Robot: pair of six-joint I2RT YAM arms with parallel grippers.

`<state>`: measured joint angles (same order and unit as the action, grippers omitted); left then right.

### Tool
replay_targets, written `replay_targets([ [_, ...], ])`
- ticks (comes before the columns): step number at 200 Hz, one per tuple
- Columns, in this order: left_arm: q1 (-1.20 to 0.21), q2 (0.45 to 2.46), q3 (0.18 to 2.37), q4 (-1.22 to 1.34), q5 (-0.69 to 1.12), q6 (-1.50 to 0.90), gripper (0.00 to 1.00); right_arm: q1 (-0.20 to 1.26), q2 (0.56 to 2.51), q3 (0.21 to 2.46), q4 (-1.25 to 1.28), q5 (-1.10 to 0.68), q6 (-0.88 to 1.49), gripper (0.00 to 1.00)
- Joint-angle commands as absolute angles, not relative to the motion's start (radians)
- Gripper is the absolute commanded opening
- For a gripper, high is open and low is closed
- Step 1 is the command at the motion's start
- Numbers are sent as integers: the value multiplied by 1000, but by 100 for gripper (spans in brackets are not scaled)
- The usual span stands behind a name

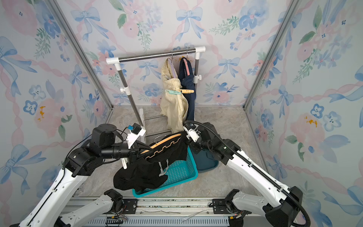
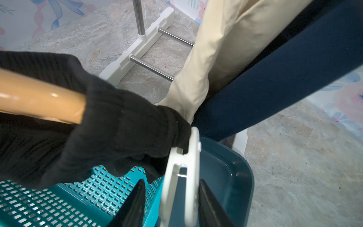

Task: Remove the clothespins securing shorts to the hanger
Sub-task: Remove the clothespin from the hanger.

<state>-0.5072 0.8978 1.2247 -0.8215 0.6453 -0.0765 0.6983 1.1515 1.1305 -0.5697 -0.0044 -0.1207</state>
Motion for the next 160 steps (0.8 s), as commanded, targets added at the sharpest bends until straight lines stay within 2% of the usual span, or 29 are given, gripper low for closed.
replay_targets([
  [1,-512,878,1221,-778,687,-78,0,684,1162,1160,-552,-38,-143,44],
  [100,-512,877,1216,-777,675,-80,0,681,1173,1168,-565,-59,-154,19],
  [160,-512,862,1224,-778,559,-92,0,676,1117,1117,-577,-1,-116,9],
])
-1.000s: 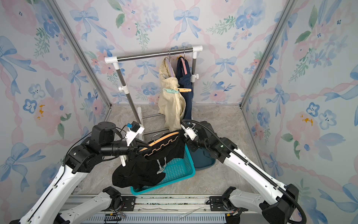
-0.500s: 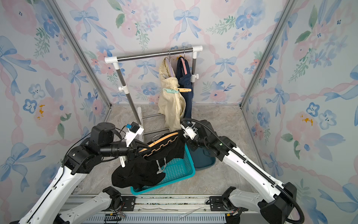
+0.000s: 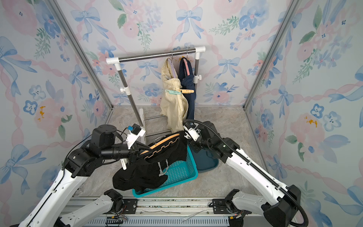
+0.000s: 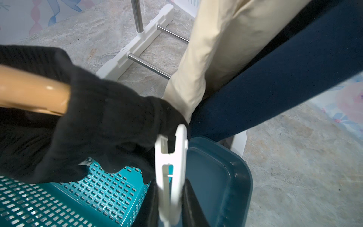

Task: Remove the clothespins securing shorts to the hanger
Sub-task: Remove the clothespin from the hanger.

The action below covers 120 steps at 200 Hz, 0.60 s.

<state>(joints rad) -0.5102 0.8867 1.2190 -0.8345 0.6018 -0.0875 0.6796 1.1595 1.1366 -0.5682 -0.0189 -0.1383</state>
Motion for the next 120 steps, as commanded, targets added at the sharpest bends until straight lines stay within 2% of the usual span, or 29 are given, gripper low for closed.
replay_targets([
  [1,-512,862,1224,-778,558,-92,0,676,1115,1116,-577,-1,-116,9],
  [50,-511,854,1227,-779,531,-86,0,672,1025,1040,-621,70,-32,8],
  [90,-512,856,1261,-839,567,-54,0,644,954,962,-751,212,229,11],
  [120,-512,869,1288,-921,540,-34,0,545,918,829,-745,147,396,14],
])
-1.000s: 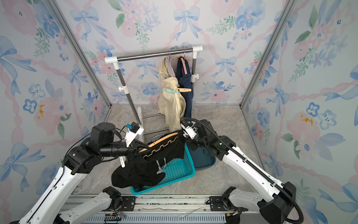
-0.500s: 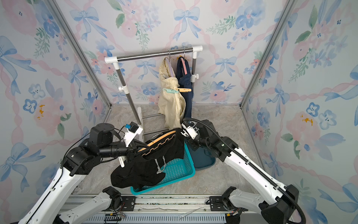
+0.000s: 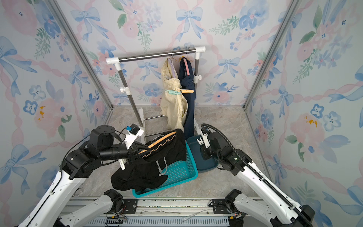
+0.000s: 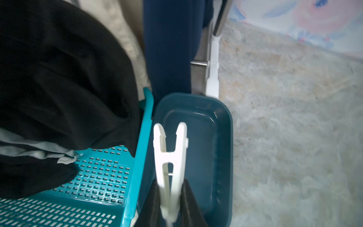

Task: Remove the clothespins securing shorts to the hanger
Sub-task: Remove the clothespin from the hanger, then place the clothespin in the storage box.

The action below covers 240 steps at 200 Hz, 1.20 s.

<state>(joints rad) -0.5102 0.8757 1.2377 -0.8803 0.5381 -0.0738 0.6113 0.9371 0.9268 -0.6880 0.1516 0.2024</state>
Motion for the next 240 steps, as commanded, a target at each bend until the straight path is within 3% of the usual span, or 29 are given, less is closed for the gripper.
replay_targets([
  [1,-512,870,1289,-922,541,-34,0,542,917,823,-742,145,400,15],
  [43,-517,916,1250,-960,598,-26,0,463,947,729,-623,36,471,20],
  [120,-598,1054,1206,-811,568,10,0,395,1262,787,-563,64,486,27],
  [180,-630,1159,1202,-718,544,69,0,287,1317,793,-552,68,467,33],
  [207,-638,1198,1215,-712,546,97,0,266,1306,792,-552,57,455,40],
  [240,-638,1200,1241,-713,528,110,0,266,1261,793,-559,5,446,58],
])
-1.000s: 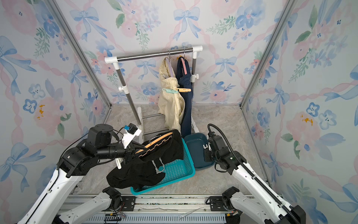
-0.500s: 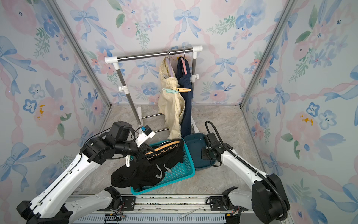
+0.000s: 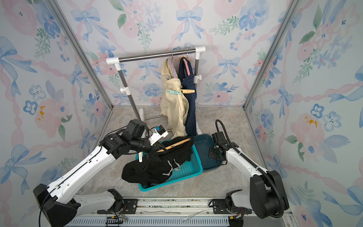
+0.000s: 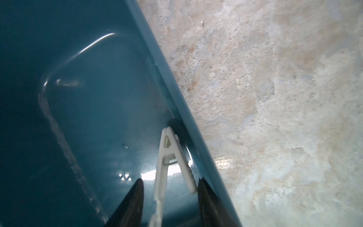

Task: Remove the clothespins securing shorts to the hanger
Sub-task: Place the clothespin in the storage box.

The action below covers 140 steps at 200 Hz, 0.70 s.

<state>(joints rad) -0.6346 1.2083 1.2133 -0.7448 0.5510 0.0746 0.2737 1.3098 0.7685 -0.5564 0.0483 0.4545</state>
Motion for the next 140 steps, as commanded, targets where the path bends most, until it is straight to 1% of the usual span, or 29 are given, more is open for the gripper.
replay_targets([
  [1,-638,1200,1242,-713,528,110,0,266,1259,794,-560,3,446,58],
  [19,-637,1182,1247,-713,516,102,0,271,1204,795,-567,-24,438,62],
  [38,-637,1163,1248,-715,496,74,0,290,1122,801,-586,-38,434,63],
  [59,-637,1151,1247,-715,483,38,0,345,998,807,-587,-37,435,63],
  [106,-638,1149,1253,-715,465,-4,0,579,724,763,-443,27,424,63],
  [125,-638,1152,1261,-715,475,-15,0,706,674,738,-364,98,400,62],
  [140,-639,1158,1270,-715,473,-27,0,815,666,732,-318,195,356,59],
])
